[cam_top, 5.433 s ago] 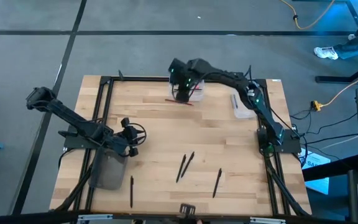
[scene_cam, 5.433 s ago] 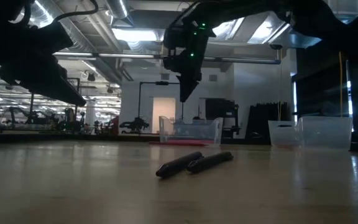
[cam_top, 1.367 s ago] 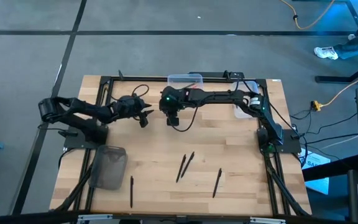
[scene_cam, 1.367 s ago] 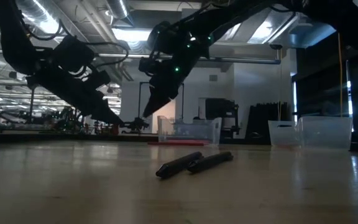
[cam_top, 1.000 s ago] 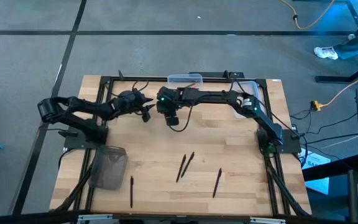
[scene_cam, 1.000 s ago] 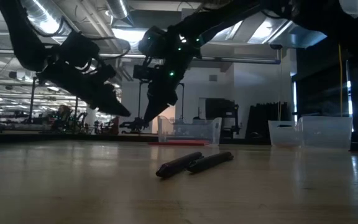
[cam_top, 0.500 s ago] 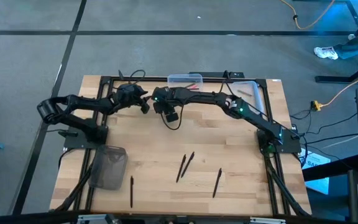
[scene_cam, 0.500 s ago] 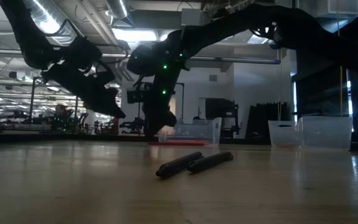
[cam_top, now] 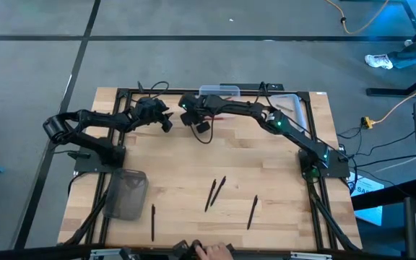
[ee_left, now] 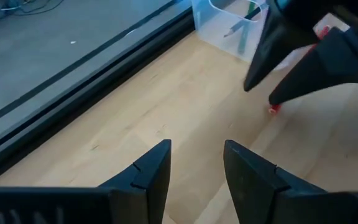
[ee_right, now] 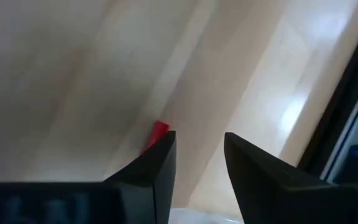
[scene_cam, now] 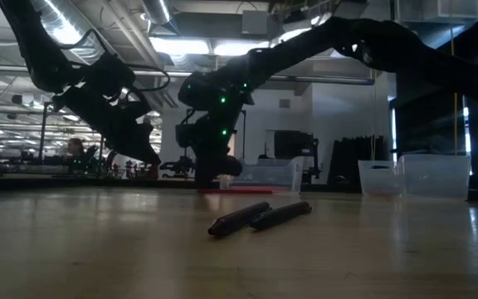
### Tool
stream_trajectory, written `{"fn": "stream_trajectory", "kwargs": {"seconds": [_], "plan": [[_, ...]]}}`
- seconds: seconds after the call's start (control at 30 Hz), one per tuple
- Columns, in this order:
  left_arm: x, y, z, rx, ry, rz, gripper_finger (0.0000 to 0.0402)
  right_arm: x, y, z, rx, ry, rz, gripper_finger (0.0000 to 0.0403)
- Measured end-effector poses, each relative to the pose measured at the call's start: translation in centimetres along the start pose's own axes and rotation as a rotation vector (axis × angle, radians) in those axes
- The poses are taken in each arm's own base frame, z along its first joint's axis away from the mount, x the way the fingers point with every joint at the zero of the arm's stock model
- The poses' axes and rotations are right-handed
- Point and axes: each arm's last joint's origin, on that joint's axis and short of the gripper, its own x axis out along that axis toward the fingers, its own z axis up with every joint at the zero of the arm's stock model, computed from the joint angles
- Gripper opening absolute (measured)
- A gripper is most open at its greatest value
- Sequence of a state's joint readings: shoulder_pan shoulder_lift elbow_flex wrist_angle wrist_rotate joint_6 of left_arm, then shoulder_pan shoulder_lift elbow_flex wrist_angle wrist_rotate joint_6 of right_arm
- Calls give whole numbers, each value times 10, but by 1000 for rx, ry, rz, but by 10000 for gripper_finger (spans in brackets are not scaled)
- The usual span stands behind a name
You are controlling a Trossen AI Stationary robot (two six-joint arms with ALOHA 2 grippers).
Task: Sort crayons/erasers/pens/pencils in bins
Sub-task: Put the red pencil into the left transparent bin
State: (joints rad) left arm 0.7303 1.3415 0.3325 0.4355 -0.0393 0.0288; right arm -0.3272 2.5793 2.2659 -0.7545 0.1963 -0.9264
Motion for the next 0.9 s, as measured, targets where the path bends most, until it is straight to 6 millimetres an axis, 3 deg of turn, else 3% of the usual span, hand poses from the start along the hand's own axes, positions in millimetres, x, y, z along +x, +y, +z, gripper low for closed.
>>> {"fn": "stream_trajectory", "kwargs": {"seconds": [0.33,0.5,0.7,0.9], "plan": [[0,-1,0,2,1,-4,141,2,9,-2,16,57,47,123],[0,-2,0,4,1,-7,141,-13,20,9,78,44,144,118],[0,-2,0,4,1,-7,141,-56,17,28,148,-41,186,117],[0,-2,0,3,1,-31,141,-62,19,23,163,-17,246,117]]}}
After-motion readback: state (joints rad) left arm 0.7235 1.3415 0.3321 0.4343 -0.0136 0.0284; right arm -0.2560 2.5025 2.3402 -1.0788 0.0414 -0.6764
